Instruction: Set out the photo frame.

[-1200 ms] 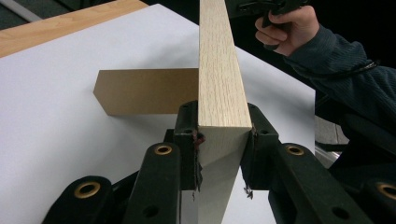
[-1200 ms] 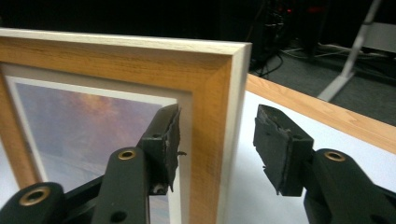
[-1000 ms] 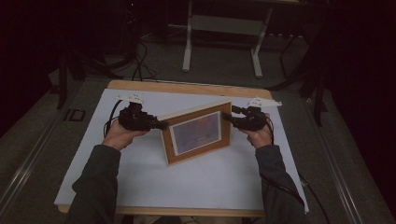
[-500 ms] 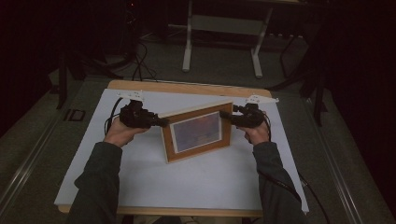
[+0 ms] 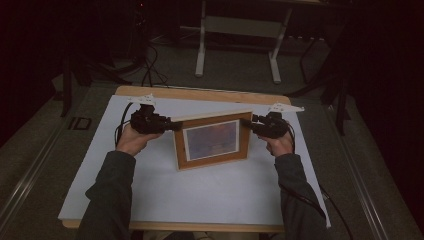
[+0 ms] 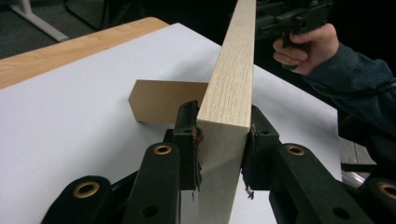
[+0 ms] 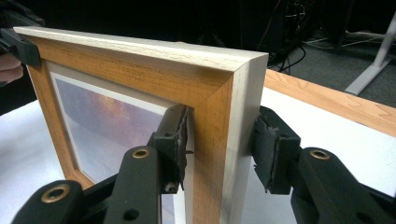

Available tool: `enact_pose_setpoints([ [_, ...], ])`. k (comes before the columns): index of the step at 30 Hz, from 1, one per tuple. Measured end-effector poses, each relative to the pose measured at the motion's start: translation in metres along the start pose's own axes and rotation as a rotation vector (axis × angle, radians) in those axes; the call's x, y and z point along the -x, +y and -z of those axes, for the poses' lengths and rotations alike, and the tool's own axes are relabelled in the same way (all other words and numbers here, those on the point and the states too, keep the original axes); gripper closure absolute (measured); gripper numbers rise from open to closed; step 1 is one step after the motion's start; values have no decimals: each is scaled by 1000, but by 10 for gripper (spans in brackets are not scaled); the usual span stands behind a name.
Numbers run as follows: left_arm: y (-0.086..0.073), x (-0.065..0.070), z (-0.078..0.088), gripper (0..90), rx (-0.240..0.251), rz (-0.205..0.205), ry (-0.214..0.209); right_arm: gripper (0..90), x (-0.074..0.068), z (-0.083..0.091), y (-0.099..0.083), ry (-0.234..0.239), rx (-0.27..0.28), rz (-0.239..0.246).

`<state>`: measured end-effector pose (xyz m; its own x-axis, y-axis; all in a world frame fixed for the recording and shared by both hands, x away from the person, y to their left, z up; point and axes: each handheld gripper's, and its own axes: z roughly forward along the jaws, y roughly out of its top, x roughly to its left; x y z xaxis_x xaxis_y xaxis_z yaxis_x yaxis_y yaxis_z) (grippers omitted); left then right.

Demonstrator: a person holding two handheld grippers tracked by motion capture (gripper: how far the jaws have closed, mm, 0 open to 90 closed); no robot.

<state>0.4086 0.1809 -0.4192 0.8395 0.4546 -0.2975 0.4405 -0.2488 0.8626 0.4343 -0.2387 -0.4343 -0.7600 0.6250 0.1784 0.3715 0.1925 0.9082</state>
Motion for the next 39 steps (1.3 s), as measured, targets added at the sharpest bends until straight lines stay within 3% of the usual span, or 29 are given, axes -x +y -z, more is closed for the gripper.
enact_pose_setpoints([
  [17,6,-7,-13,657,30,4,58,622,-6,10,-8,-46,19,-34],
  [28,9,-13,-20,610,43,12,68,625,-15,16,-13,-106,22,-47],
  [39,7,-18,-20,586,65,28,71,627,-22,15,-14,-120,24,-70],
])
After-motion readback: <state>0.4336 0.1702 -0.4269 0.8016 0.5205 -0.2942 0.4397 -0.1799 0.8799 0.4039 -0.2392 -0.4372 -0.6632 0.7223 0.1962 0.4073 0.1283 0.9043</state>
